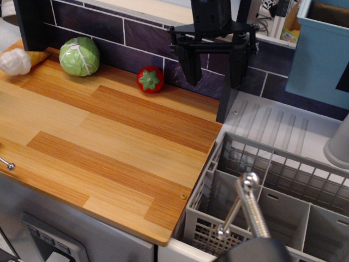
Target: Move drying rack out of sink
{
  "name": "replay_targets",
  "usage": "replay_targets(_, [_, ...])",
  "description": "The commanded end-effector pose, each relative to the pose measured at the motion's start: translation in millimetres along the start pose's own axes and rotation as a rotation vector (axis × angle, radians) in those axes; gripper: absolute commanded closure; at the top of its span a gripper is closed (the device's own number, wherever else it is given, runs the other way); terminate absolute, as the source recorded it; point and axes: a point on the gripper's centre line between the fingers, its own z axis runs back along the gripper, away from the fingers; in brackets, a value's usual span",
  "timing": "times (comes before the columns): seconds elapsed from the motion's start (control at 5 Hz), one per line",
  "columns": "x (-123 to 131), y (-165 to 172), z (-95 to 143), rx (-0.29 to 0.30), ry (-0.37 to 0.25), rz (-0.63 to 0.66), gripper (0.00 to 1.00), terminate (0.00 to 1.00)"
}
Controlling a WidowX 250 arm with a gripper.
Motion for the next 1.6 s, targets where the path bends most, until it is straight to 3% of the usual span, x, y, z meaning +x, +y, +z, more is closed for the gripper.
replay_targets(0.0, [0,0,0,0.0,0.0,0.0,0.0,0.0])
replay_targets(0.2, [-9,-5,-5,-0.03,0.039,-0.028,0.0,0.0])
replay_targets(0.4, [-29,-25,-11,-0.07,0.034,-0.06,0.0,0.0])
replay_targets(0.6, [-37,-50,-27,-0.111,0.009,-0.036,0.0,0.0])
replay_targets(0.8, [-41,-74,-49,-0.119,-0.06,-0.027,0.0,0.0])
replay_targets(1.2, [-33,-87,-79,-0.072,-0.158,-0.002,0.0,0.0])
replay_targets(1.4, [-25,-86,-91,-0.027,-0.114,0.026,0.0,0.0])
